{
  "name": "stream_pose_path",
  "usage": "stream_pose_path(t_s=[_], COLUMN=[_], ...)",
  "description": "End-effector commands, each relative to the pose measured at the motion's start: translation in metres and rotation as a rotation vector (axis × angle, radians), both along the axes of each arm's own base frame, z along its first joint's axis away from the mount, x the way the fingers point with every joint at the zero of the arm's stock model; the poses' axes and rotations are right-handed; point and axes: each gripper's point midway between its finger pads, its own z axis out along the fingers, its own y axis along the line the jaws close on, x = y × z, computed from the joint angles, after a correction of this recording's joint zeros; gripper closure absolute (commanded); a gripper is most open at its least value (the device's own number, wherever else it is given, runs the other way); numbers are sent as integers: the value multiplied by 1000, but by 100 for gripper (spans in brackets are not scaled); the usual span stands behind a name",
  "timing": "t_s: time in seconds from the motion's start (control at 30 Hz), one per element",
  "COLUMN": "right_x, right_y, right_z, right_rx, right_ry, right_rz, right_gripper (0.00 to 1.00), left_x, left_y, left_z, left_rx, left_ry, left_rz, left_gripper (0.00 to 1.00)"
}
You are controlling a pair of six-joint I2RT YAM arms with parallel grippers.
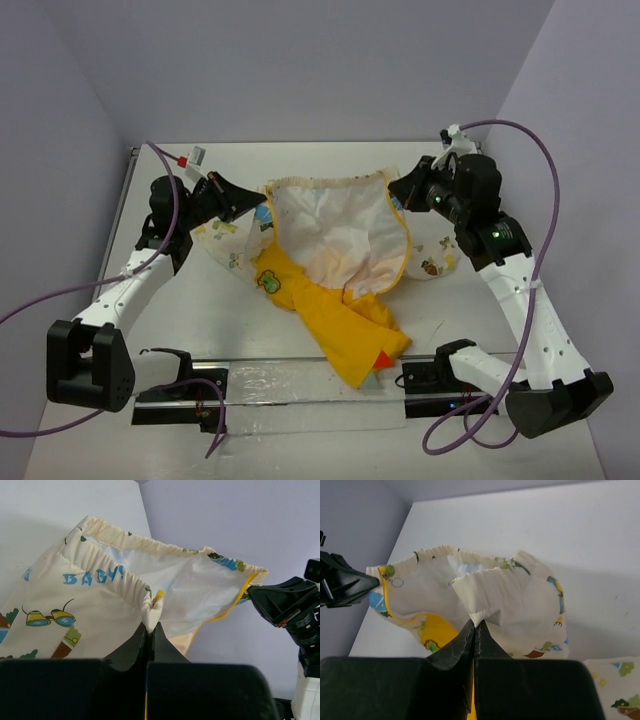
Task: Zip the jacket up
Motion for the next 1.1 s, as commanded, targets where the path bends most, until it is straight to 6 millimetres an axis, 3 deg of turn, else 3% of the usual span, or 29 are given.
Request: stream_pose_path(t_s=[0.0, 0.17, 0.27, 0.43, 0.67, 0.8, 1.07], right_x=[-4, -17, -20, -13, -7, -4, -9], right_y=[31, 75, 86, 94, 99, 98, 102], right_z=[-61, -134, -179, -216, -219, -206, -181], right_rx=[3, -10, 21, 21, 29, 29, 49], right_ry=[132, 269, 365, 438, 431, 391, 327], right_rz=[69, 166, 171, 168, 183, 181, 252], right_gripper=[100, 100, 100, 100, 100, 100, 100], left_x=[-16, -30, -37, -46, -49, -47, -49], left_y=[-3, 0, 4, 6, 9, 16, 23], left_z=[-1, -12, -20, -34, -42, -45, -28], left_rx=[-54, -41, -28, -29, -49, -49, -28], left_ry=[-41, -28, -17, 15, 35, 27, -96], left_rz=[-49, -44, -32, -22, 3, 66, 104], left_gripper=[100, 100, 100, 100, 100, 100, 100])
